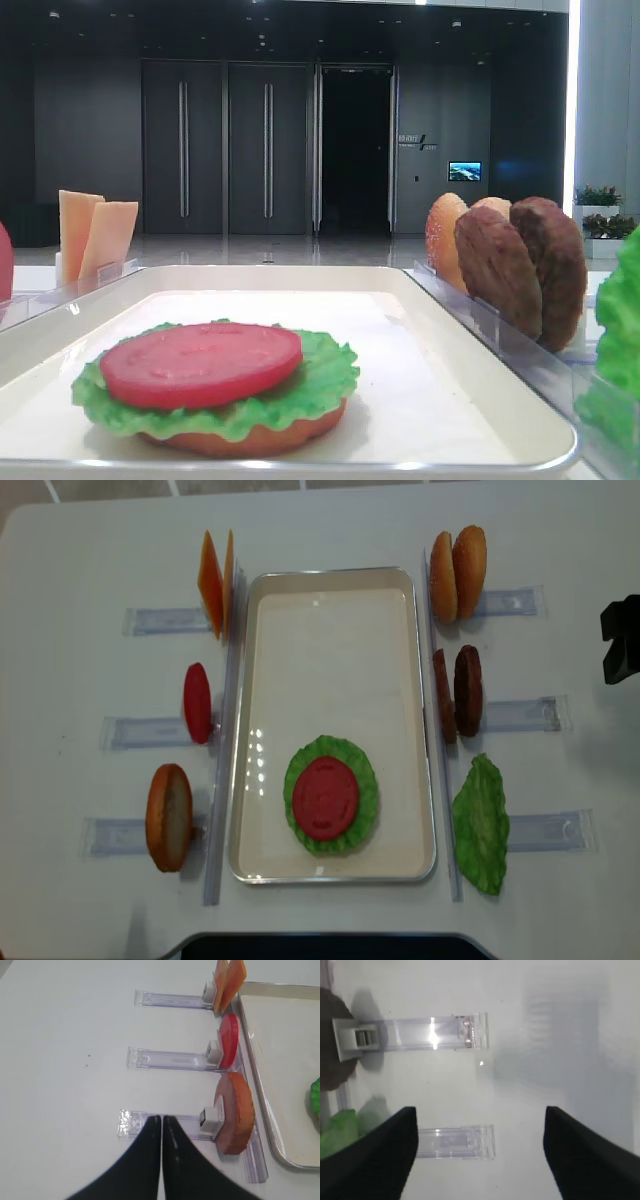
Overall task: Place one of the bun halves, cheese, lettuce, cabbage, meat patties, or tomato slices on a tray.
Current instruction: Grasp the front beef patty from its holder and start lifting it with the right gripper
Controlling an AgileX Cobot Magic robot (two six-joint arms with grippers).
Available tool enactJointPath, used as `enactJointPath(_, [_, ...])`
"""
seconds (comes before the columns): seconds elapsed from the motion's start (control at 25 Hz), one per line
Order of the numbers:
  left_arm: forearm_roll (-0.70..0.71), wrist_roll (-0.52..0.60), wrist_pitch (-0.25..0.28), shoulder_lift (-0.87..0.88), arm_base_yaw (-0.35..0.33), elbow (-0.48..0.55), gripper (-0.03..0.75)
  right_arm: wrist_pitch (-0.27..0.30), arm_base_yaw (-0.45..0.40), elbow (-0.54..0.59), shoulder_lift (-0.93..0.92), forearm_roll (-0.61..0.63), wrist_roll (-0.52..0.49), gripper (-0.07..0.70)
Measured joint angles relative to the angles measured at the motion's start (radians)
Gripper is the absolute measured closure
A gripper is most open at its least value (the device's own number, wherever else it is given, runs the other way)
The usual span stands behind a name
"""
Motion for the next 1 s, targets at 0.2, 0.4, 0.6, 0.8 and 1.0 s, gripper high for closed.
enactJointPath(0.2, [0.000,0.000,0.000,0.000,0.000,0.000,0.715,-0.030,0.000,-0.026,0.032,0.021,0.027,0.104])
enactJointPath(0.4, [0.000,0.000,0.000,0.000,0.000,0.000,0.715,-0.035,0.032,-0.027,0.039,0.039,0.084,0.104])
enactJointPath(0.6, [0.000,0.000,0.000,0.000,0.000,0.000,0.715,-0.036,0.151,-0.032,0.040,0.010,0.220,0.104])
enactJointPath(0.8, [0.000,0.000,0.000,0.000,0.000,0.000,0.715,-0.045,0.314,-0.063,0.040,-0.056,0.376,0.104])
enactJointPath(1.0, [0.000,0.000,0.000,0.000,0.000,0.000,0.715,-0.070,0.452,-0.087,0.051,-0.100,0.499,0.104])
